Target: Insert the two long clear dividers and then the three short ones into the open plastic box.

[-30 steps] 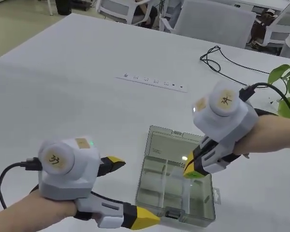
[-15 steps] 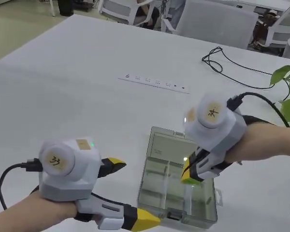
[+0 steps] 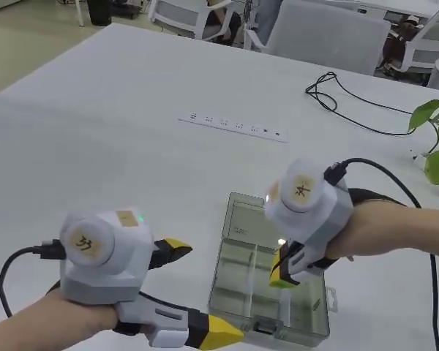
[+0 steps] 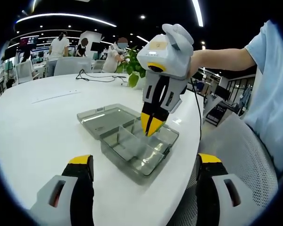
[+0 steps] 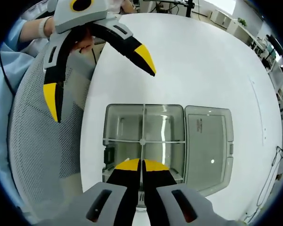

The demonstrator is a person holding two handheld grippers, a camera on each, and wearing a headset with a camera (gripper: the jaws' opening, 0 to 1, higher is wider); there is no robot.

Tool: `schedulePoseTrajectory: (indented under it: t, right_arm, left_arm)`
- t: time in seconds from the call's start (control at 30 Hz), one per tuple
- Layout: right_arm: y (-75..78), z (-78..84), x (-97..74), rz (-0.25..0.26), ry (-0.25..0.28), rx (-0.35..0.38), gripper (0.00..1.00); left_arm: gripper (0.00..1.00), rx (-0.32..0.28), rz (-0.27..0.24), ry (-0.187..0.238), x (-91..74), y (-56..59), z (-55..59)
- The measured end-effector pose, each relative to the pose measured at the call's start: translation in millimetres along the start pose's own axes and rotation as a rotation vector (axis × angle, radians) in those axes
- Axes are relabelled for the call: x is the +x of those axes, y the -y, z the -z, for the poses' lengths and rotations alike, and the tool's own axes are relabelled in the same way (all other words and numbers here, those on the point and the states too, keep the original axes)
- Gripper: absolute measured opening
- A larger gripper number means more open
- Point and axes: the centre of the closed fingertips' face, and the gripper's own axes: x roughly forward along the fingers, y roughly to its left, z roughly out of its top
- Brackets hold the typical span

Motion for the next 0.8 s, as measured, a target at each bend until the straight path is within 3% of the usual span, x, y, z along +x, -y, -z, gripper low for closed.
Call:
schedulePoseTrajectory:
  t: [0.8]
  right_arm:
    - [0.9,2.7,4.2,0.017,-0.011,-0.004,0.02]
  left_arm:
    - [0.91,0.008,0.009,0.006,3.4,2.1,-4.2]
